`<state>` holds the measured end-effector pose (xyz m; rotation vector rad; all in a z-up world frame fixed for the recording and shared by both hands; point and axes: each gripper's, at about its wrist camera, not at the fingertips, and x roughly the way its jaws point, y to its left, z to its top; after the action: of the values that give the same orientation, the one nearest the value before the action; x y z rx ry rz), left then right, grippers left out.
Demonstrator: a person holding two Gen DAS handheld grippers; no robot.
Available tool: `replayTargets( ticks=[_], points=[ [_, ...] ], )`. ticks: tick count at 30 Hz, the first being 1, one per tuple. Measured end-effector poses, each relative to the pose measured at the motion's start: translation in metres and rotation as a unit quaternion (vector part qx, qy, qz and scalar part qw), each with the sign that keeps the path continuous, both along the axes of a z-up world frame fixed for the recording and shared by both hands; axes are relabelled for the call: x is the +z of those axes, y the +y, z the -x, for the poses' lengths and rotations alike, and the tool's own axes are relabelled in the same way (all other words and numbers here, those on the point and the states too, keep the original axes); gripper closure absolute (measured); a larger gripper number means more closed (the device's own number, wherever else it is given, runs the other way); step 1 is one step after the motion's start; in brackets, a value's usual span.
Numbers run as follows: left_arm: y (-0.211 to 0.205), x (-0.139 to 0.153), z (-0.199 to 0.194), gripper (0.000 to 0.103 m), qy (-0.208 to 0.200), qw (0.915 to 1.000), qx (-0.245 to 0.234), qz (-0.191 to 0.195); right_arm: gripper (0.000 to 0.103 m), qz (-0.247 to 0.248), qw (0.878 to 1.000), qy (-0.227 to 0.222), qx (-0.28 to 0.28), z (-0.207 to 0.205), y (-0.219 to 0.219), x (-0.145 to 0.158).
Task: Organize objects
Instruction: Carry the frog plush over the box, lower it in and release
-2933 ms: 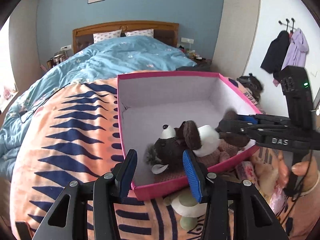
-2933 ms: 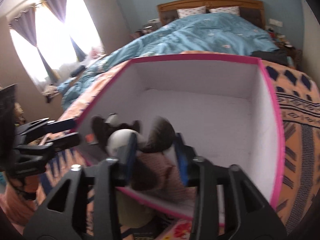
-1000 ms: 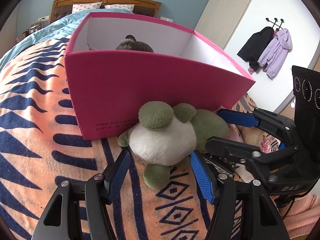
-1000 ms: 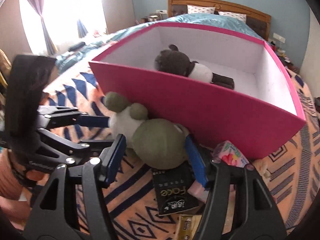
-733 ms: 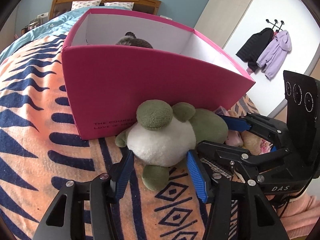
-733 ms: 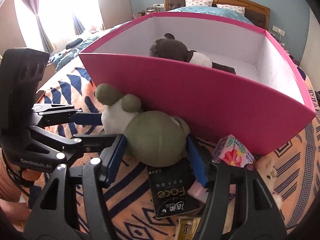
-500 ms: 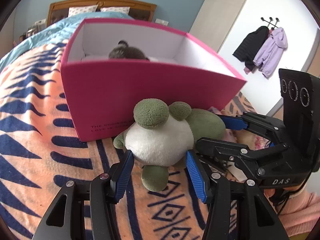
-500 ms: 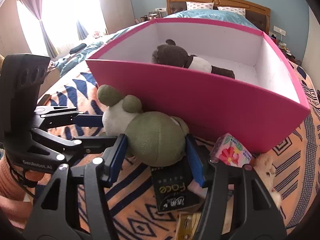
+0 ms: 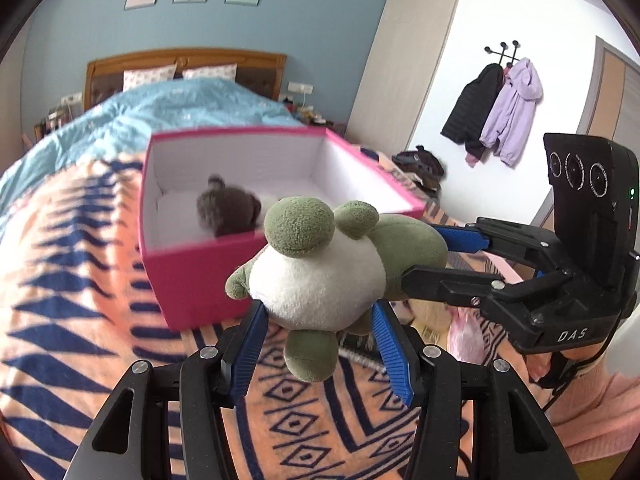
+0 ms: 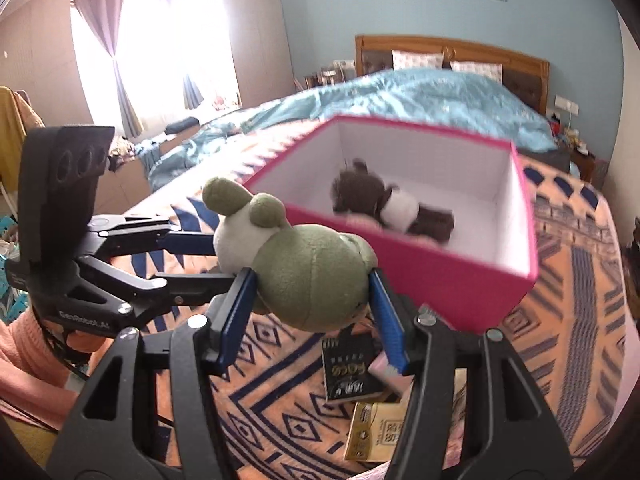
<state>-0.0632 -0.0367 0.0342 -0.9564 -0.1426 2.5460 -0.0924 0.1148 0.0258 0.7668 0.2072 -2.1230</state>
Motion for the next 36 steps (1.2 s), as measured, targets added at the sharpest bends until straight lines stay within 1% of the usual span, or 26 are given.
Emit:
replayTargets(
  ticks=[4,7,9,16,23,30,36],
  points=[
    [0.000,0.020,0.011,0.049,0.022,0.9997,0.007,0.012,0.044,0.018,1.000,0.025,0.004,0.007,-0.002,0.023],
    [-0.006,0.030,0.024,0.049,0.028,0.9993,0.019,0.015,0.045,0.033,0.999,0.029,0.008,0.021,-0.008,0.034],
    [-0.011,0.034,0.034,0.049,0.026,0.9993,0.024,0.010,0.045,0.040,0.999,0.031,0.006,0.031,-0.010,0.039],
    [-0.026,0.041,0.085,0.049,0.014,0.9982,0.055,0.019,0.046,0.058,0.998,0.010,0.005,0.089,-0.033,0.047],
    [-0.037,0.033,0.127,0.049,-0.012,0.9970,0.073,0.023,0.046,0.049,0.999,-0.009,-0.002,0.137,-0.057,0.044],
    [-0.042,0.018,0.163,0.049,-0.047,0.9946,0.087,0.032,0.046,0.032,0.999,-0.038,-0.011,0.169,-0.072,0.030],
    [-0.050,0.003,0.185,0.049,-0.081,0.9896,0.113,0.037,0.046,0.013,0.996,-0.078,-0.031,0.202,-0.087,0.013]
  ],
)
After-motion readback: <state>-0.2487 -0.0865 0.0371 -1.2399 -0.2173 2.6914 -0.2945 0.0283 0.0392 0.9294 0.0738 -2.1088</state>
